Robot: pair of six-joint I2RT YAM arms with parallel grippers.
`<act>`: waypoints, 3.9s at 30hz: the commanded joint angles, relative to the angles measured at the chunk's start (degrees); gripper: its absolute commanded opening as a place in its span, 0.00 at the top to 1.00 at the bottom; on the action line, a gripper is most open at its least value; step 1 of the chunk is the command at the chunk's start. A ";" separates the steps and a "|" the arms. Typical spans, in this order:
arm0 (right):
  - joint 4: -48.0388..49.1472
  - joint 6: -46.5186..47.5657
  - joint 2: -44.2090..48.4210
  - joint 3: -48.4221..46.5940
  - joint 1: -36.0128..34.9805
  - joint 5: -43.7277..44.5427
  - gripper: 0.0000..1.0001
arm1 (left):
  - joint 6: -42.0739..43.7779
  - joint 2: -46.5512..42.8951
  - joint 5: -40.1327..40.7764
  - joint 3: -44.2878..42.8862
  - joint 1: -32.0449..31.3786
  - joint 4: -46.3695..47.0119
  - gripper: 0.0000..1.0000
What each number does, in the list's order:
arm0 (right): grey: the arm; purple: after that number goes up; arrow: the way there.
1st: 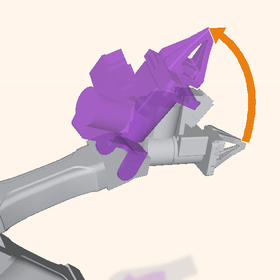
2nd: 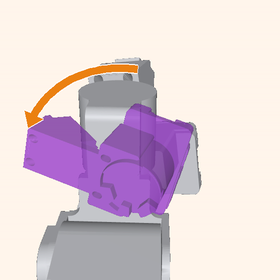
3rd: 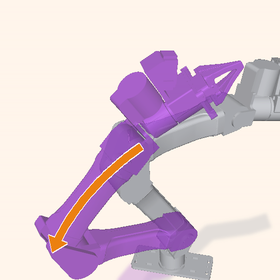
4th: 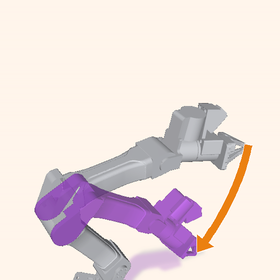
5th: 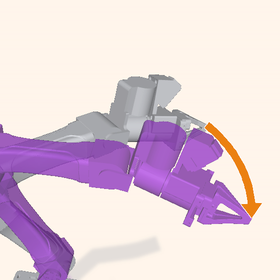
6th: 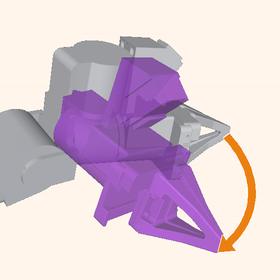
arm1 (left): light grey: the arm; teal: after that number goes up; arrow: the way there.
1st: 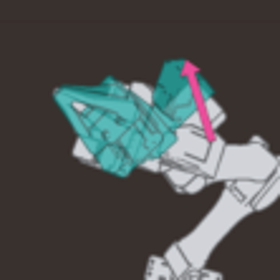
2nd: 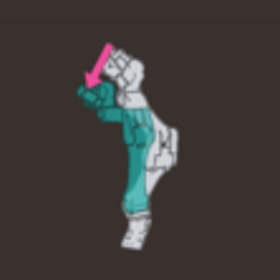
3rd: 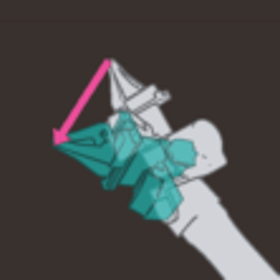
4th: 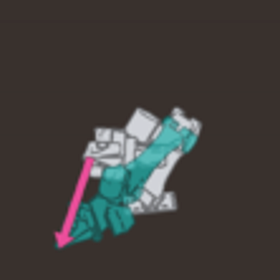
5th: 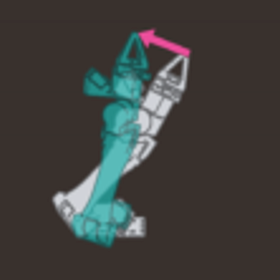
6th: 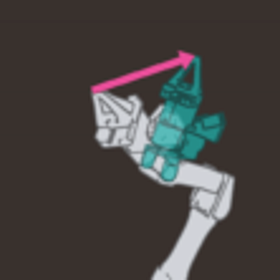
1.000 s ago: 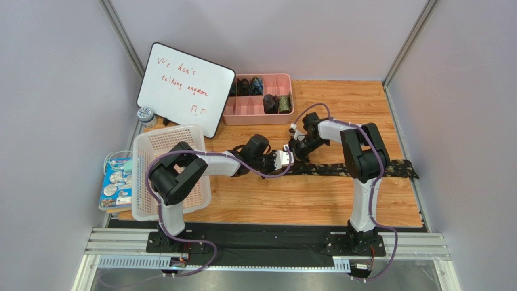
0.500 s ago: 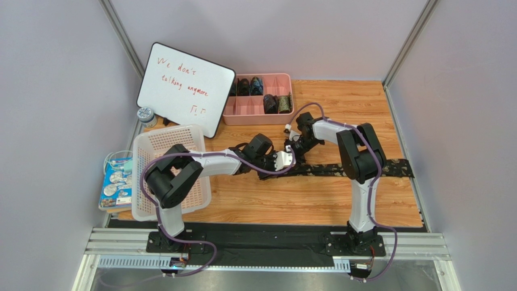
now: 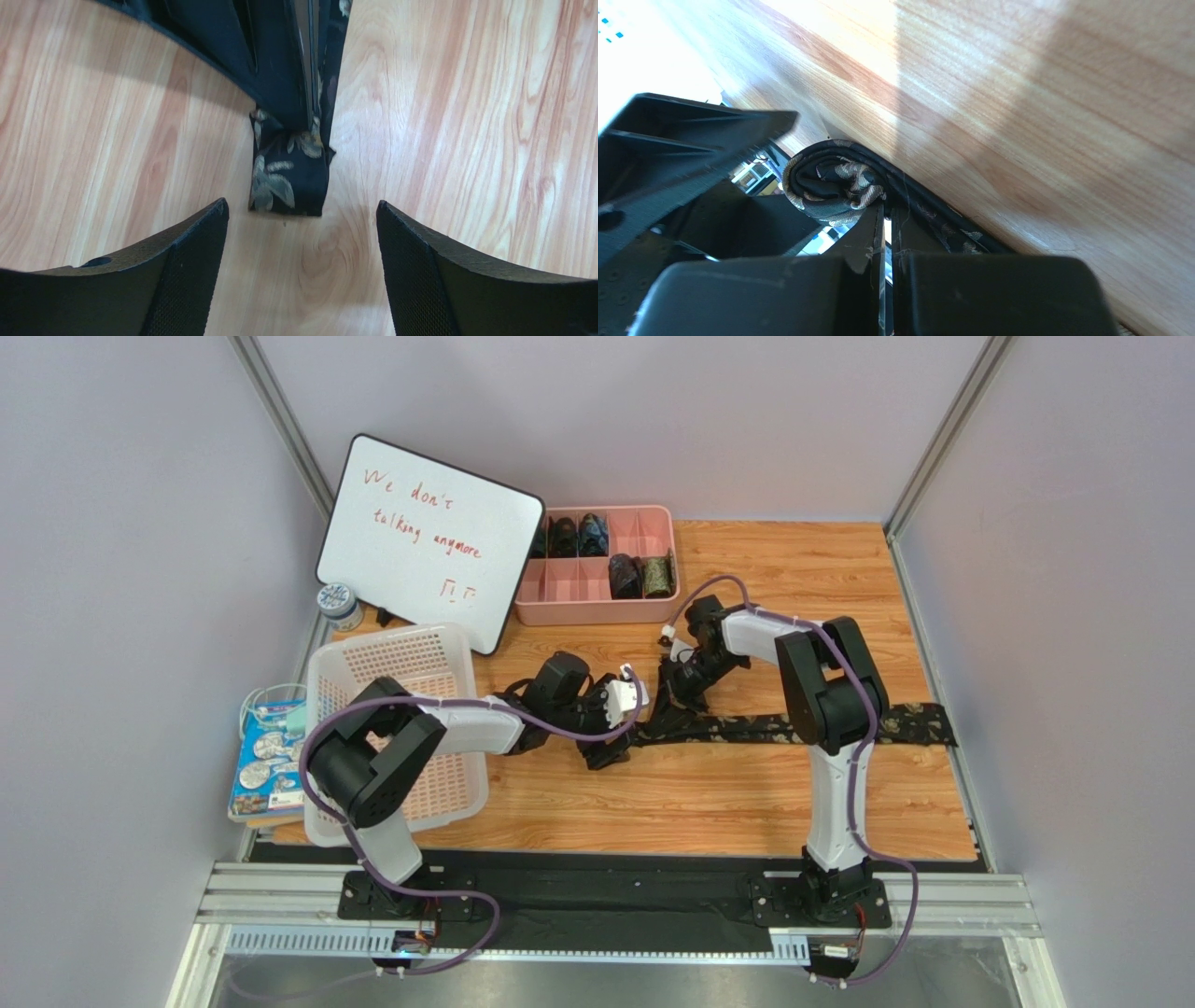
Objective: Roll the ties
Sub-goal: Roll the tie at the center of the board.
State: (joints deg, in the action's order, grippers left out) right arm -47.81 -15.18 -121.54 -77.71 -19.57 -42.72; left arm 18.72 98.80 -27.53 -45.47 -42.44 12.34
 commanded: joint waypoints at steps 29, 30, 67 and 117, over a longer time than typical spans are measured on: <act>6.24 1.56 -5.82 3.80 -5.04 14.86 1.00 | -9.31 2.79 -8.60 -7.96 -2.21 7.79 0.72; 6.76 1.56 -5.73 3.88 -5.04 14.60 1.00 | -9.84 3.49 -7.99 -7.96 -2.21 7.88 0.72; 7.30 1.12 -4.94 3.80 -6.88 8.79 1.00 | 2.54 12.20 11.36 -15.69 -11.44 -16.63 0.85; -3.26 12.19 8.60 7.04 4.81 -15.63 0.63 | 10.55 28.20 14.43 -37.67 -13.64 -56.37 1.00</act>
State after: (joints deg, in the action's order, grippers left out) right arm -53.65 -2.13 -116.27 -72.71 -14.63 -52.53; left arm 28.23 119.28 -12.38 -87.15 -54.78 -38.50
